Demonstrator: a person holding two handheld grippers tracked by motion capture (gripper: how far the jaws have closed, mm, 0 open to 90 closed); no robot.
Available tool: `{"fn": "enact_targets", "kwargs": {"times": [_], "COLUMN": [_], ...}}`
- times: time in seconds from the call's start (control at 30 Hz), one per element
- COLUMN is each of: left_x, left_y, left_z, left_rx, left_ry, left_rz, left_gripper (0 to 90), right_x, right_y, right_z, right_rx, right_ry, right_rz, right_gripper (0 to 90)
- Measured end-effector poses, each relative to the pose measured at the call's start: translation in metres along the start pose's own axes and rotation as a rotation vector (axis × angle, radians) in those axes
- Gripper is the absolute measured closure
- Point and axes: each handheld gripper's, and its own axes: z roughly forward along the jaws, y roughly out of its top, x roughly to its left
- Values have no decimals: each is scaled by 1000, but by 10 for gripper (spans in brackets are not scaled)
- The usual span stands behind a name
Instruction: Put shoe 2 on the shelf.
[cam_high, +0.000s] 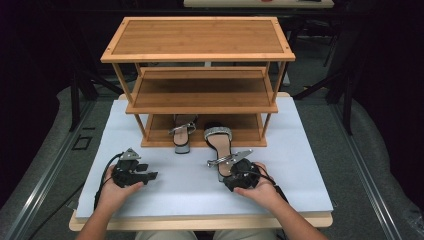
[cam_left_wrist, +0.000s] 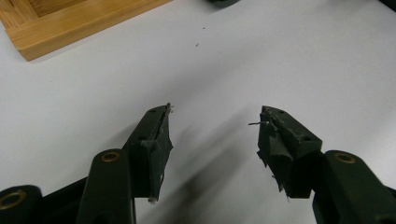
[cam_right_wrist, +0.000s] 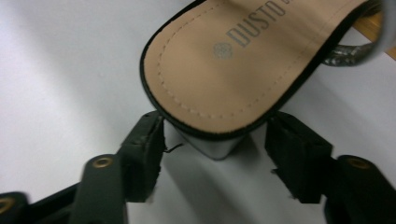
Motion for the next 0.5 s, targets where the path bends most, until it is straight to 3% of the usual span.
{"fn": "enact_targets", "kwargs": {"times": [0.03, 0.07, 0.1, 0.13, 0.17, 0.27, 0.5], "left_x": [0, 0, 0, -1, -1, -2, -3], "left_y": [0, 0, 0, 0, 0, 1, 1], "left_z": [0, 0, 0, 0, 0, 0, 2], "left_rx": [-1, -5, -12, -13, -8, -5, -3], "left_ry": [-2, -5, 0, 0, -3, -5, -8], "left_rz": [-3, -6, -7, -6, -2, 2, 4], "left_gripper": [438, 437, 438, 437, 438, 438, 438], "right_x": [-2, -1, -2, -4, -4, -5, -5], "right_y": [-2, 0, 0, -1, -1, -1, 6], "right_z": [7, 3, 5, 8, 7, 7, 7], "right_rx": [-68, 2, -19, -56, -46, -54, -88], "right_ry": [114, 14, 29, 101, 80, 107, 106], "right_rz": [28, 4, 16, 30, 28, 43, 112], "right_gripper": [350, 345, 345, 347, 350, 354, 374]}}
